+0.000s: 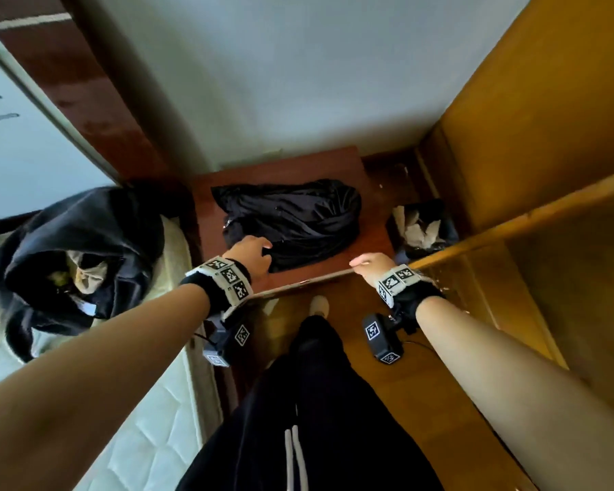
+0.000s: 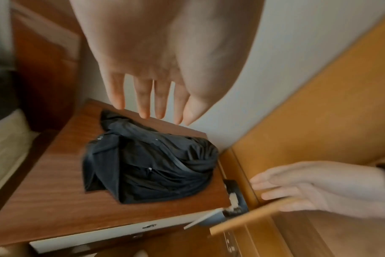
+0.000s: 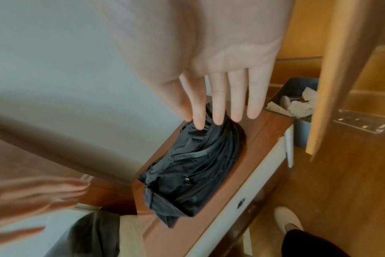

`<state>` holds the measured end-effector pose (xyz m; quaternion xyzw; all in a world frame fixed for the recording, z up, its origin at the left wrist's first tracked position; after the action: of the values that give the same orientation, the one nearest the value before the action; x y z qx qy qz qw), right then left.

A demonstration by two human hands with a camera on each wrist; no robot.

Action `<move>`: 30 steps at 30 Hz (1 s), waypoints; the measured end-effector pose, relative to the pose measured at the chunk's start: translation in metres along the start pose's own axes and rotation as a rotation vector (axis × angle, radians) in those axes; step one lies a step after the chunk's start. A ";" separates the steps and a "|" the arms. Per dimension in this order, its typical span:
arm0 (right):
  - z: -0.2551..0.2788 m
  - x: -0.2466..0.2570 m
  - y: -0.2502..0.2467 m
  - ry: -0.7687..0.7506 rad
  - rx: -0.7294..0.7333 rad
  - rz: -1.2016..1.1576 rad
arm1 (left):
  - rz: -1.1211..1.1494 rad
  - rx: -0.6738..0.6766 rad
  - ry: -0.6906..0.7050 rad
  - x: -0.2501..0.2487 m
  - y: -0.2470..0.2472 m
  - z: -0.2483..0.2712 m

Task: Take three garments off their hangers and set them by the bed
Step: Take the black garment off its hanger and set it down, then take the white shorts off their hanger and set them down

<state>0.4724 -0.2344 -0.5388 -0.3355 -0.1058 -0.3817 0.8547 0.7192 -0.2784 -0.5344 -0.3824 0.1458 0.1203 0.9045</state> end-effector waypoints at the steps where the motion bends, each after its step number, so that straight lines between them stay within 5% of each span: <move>1: 0.019 -0.015 0.005 0.018 0.005 0.003 | -0.075 0.035 0.047 -0.012 0.007 0.009; 10: 0.162 -0.175 -0.013 0.277 -0.177 -0.053 | -0.489 0.251 0.482 -0.177 0.085 0.074; 18: 0.335 -0.328 -0.069 0.466 -0.430 -0.131 | -0.869 0.301 0.874 -0.374 0.185 0.196; 24: 0.464 -0.426 -0.126 0.564 -0.616 -0.201 | -0.962 0.209 1.102 -0.512 0.250 0.308; 30: 0.580 -0.492 -0.214 0.494 -0.943 -0.251 | -0.809 0.075 1.302 -0.640 0.271 0.419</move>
<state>0.0241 0.3278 -0.2116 -0.5674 0.2416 -0.5545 0.5588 0.1078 0.1417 -0.2059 -0.3688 0.5019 -0.4745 0.6220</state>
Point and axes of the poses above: each hand's wrist, its own z-axis away from the middle knuckle, its own y-axis out of the palm, x = y × z, the point moved 3 cm from there along -z, towards the middle knuckle, and after that the axes turned 2 degrees about x, right-handed, at the moved point
